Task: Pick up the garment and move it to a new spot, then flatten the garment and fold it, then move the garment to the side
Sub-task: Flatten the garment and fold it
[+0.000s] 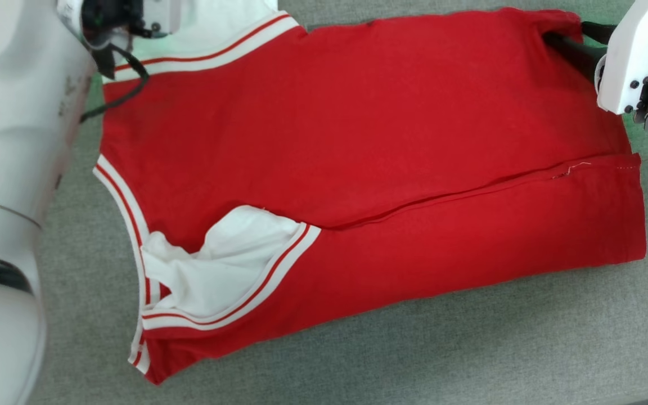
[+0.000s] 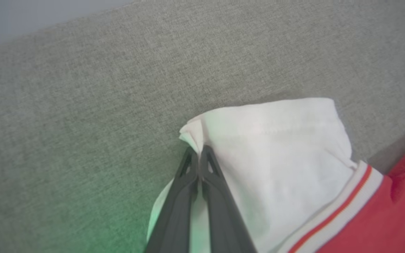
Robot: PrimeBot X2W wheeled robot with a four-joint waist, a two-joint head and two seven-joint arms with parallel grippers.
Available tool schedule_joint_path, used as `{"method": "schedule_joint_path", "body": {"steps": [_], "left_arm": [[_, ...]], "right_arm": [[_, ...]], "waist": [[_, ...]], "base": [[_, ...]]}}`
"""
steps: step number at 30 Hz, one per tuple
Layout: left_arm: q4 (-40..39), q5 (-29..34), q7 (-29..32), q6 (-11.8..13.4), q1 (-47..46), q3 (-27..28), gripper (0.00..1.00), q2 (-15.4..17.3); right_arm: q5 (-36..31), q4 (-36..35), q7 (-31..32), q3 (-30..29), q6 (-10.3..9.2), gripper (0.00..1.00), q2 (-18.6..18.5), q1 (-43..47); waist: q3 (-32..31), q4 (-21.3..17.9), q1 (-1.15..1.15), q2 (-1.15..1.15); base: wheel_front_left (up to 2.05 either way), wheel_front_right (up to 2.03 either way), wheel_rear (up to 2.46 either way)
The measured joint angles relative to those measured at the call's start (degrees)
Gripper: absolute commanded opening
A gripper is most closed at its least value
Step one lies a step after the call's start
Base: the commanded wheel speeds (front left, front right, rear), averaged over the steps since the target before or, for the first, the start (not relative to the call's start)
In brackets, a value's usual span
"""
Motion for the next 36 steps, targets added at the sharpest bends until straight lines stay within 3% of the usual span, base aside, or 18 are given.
{"method": "schedule_joint_path", "body": {"steps": [7,11,17,22,25,31,36], "left_arm": [[-2.7,-2.9,-8.5,-0.6,4.4,0.9,0.00,-0.9],[-9.8,-4.1,-16.3,-0.8,7.3,0.2,0.00,0.4],[-20.6,-7.0,-22.1,-0.8,14.1,-0.9,0.00,4.1],[-33.8,-10.5,-24.8,-0.8,23.5,-0.7,0.00,9.8],[-42.6,-11.1,-26.3,1.1,30.5,-0.4,0.00,13.8],[-60.2,-13.8,-29.8,8.2,45.6,0.8,0.00,21.6],[-66.2,-15.3,-31.3,10.9,52.8,0.7,0.00,24.3]], "right_arm": [[1.7,-0.4,-5.6,3.3,0.02,0.00,-1.9,0.3],[3.1,-2.6,-9.5,4.8,0.02,0.00,-4.5,2.8],[5.8,-6.8,-14.2,6.5,0.02,0.00,-9.3,7.7],[7.3,-11.0,-16.3,8.2,0.02,0.00,-13.2,12.7],[8.6,-13.1,-17.3,8.6,0.02,0.00,-16.3,15.9],[10.5,-17.4,-18.7,8.7,0.02,0.00,-21.8,22.7],[11.7,-18.9,-19.1,8.5,0.02,0.00,-23.6,26.1]], "waist": [[-2.6,1.0,0.00,0.00],[-5.1,1.8,0.00,0.00],[-9.2,3.7,0.00,0.00],[-12.5,5.3,0.00,0.00],[-14.2,6.4,0.00,0.00],[-16.0,9.1,0.00,0.00],[-15.5,9.8,0.00,0.00]], "base": [[0.00,0.00,0.00],[0.00,0.00,0.00],[0.00,0.00,0.00],[0.00,0.00,0.00],[0.00,0.00,0.00],[0.00,0.00,0.00],[0.00,0.00,0.00]]}}
